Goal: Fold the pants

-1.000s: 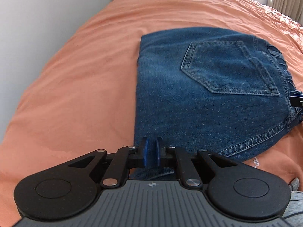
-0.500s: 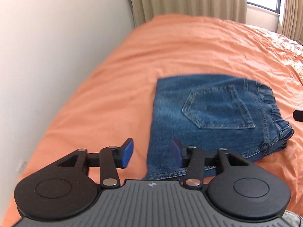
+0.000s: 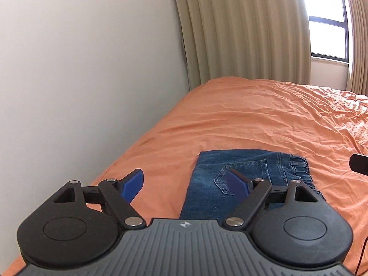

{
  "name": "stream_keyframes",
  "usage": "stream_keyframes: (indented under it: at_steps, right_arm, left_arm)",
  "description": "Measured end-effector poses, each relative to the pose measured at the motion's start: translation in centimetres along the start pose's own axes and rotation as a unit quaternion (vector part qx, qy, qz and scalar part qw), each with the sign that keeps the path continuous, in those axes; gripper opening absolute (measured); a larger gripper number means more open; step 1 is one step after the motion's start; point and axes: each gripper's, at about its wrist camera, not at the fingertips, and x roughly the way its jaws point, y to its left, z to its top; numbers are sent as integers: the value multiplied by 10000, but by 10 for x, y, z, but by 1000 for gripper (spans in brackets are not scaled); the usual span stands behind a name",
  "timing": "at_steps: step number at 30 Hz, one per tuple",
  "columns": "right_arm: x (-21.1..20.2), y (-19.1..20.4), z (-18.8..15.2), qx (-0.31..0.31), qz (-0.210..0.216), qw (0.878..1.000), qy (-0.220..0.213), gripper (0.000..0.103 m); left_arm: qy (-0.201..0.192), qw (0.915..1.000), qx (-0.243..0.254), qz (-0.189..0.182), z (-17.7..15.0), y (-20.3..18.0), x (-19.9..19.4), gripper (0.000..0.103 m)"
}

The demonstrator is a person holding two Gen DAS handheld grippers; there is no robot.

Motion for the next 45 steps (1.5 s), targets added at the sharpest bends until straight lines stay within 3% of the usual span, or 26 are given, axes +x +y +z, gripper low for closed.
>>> stream_keyframes:
  at_steps: [8,17,45]
  right_arm:
    - [-6,3,-46,-32,-14,9992,405,81]
    - [18,-3,-86,32,-400,9955,853,81]
    - [6,0,-77,-22,-476,9968,646,81]
  left_arm:
    - [458,9982,-105,-373,-31,-27,-4,97]
    - [1021,9938,146,-407,-61,-47,12,97]
    - [1033,9939,146,-369,-61,-45,14,97]
